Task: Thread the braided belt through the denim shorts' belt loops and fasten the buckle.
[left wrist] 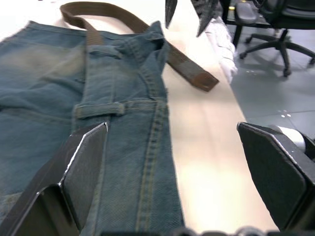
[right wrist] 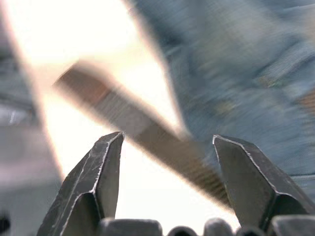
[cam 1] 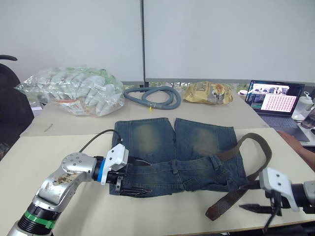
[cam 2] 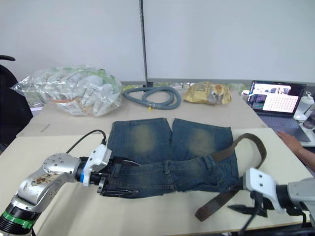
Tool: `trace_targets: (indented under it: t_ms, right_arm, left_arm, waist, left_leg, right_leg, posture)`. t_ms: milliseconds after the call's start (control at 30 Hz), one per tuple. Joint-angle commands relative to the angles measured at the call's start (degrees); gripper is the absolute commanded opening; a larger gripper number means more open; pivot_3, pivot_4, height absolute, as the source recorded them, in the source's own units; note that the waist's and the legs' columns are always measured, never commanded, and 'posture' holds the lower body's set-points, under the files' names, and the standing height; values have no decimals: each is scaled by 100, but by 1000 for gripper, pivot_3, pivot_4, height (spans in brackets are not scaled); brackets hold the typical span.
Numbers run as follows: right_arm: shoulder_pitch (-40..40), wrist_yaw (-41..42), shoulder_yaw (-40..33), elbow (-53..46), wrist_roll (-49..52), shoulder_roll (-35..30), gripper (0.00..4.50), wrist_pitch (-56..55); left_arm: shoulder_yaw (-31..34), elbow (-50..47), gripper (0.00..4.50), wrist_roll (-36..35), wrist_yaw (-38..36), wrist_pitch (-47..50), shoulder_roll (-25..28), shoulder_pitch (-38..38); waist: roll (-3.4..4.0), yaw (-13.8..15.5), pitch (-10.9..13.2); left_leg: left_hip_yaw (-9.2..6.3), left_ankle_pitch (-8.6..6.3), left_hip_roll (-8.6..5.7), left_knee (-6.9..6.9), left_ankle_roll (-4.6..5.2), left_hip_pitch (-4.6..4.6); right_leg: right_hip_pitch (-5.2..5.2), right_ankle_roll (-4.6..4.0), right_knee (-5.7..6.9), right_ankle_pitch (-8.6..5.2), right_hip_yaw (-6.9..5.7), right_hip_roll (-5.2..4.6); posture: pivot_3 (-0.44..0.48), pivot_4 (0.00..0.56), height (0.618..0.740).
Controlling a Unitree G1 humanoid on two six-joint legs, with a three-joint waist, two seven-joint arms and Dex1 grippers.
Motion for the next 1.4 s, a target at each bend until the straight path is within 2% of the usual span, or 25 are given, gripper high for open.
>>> trace_targets:
  t_ms: [33,267,367,567,600,733,800,933,1133,1333,1400]
  right_arm:
    - [-203,-39,433,74,-274,47,3220,-665]
    - [-840,-504,1232,715,-973,139,3220,-1140]
    - [-1112,-693,1371,824,-928,308,2436,-891]
    - [-909,-585,1147,580,-531,214,260,-582]
    - [-868,-581,1088,551,-484,187,36,-546]
    - [-532,-501,461,182,266,102,36,180]
    - [-458,-551,60,-187,987,154,36,953]
    - [-1005,-919,-370,-780,2050,177,36,2020]
    - [-1673,-888,114,-930,2039,74,36,2217]
    - [-2182,-469,705,-754,1629,-172,36,1817]
    - [-2250,-355,812,-698,1515,-221,0,1665]
  left_arm:
    - [28,-230,4500,-39,-43,-74,21,-67]
    - [34,-349,4500,-64,-37,-1,61,-19]
    - [5,-364,4500,-47,-11,-3,37,-45]
    - [-9,-363,4500,-71,19,1,-4,-70]
    - [-12,-371,4500,-76,27,6,-11,-67]
    - [-78,-279,4500,-46,24,-48,-100,-127]
    - [-99,-211,4500,-40,30,-75,-174,-171]
    - [-222,30,4500,-402,278,234,-864,-408]
    - [-323,327,4500,-889,931,836,-2117,-861]
    - [-702,1136,4500,-445,840,380,-2800,-1360]
    - [-725,1266,3932,-401,732,279,-2873,-1427]
  waist:
    - [0,-26,0]
    - [-1,-35,1]
    - [-15,-34,7]
    - [-14,-13,7]
    - [-14,-2,7]
    - [-14,30,7]
    - [-14,30,8]
    - [-13,22,7]
    - [-18,74,10]
    - [-18,88,10]
    - [-18,85,10]
  left_leg:
    - [0,0,0,0,0,0]
    - [1,0,-2,0,-1,-2]
    - [1,0,-2,1,-2,2]
    - [0,1,0,0,-3,0]
    - [0,1,-1,-1,-3,0]
    - [0,0,-3,0,-3,-2]
    - [0,0,-3,0,-3,-2]
    - [0,0,-1,0,-3,-2]
    - [-1,0,-4,2,0,-8]
    - [0,1,-13,15,8,-13]
    - [0,1,-13,16,12,-12]
  right_leg:
    - [-1,0,0,0,1,0]
    - [-3,-1,1,0,8,-4]
    - [1,-2,0,0,9,-6]
    - [-2,-4,3,1,16,-9]
    - [-2,-4,3,1,16,-11]
    - [-2,-4,3,1,16,-18]
    - [-2,-3,4,2,18,-19]
    - [-4,-4,6,4,21,-20]
    - [-4,1,3,7,16,-18]
    - [-2,8,7,13,15,-12]
    - [2,9,4,13,13,-12]
  posture:
    - [0,150,740]
    - [0,150,740]
    - [0,150,740]
    - [0,150,740]
    - [0,150,740]
    - [0,150,740]
    - [0,150,740]
    - [0,150,740]
    - [0,150,740]
    - [0,150,740]
    - [0,150,740]
